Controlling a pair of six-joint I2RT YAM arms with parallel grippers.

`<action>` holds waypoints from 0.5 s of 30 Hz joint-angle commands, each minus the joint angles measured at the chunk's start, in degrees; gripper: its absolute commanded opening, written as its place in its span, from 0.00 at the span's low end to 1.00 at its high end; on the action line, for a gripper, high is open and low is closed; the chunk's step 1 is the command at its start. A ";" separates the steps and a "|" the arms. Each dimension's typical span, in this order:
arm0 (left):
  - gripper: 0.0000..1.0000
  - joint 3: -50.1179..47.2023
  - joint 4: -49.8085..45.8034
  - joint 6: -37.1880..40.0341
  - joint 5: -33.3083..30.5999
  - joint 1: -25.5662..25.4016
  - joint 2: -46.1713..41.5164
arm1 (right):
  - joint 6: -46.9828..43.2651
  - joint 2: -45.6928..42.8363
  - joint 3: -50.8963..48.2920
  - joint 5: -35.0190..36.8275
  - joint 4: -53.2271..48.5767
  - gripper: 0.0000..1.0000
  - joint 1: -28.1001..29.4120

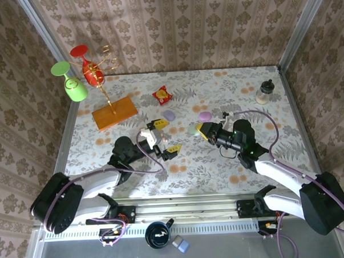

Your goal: Insert wireless bluetooth earbuds into charging case

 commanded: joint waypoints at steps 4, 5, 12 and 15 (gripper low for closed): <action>1.00 0.13 -17.89 5.23 -0.81 -0.88 -6.99 | -5.65 2.52 -2.80 8.51 -3.54 0.17 -4.23; 1.00 0.20 -19.82 4.92 -2.07 -1.29 -8.03 | -6.09 3.06 -2.80 9.54 -3.85 0.17 -5.12; 1.00 0.31 -30.39 5.84 -7.93 -2.44 -13.81 | -15.89 9.27 1.23 14.87 -6.57 0.17 -10.14; 1.00 0.64 -34.10 6.49 -10.23 -2.43 -15.60 | -19.79 12.92 4.83 15.72 -8.51 0.17 -11.06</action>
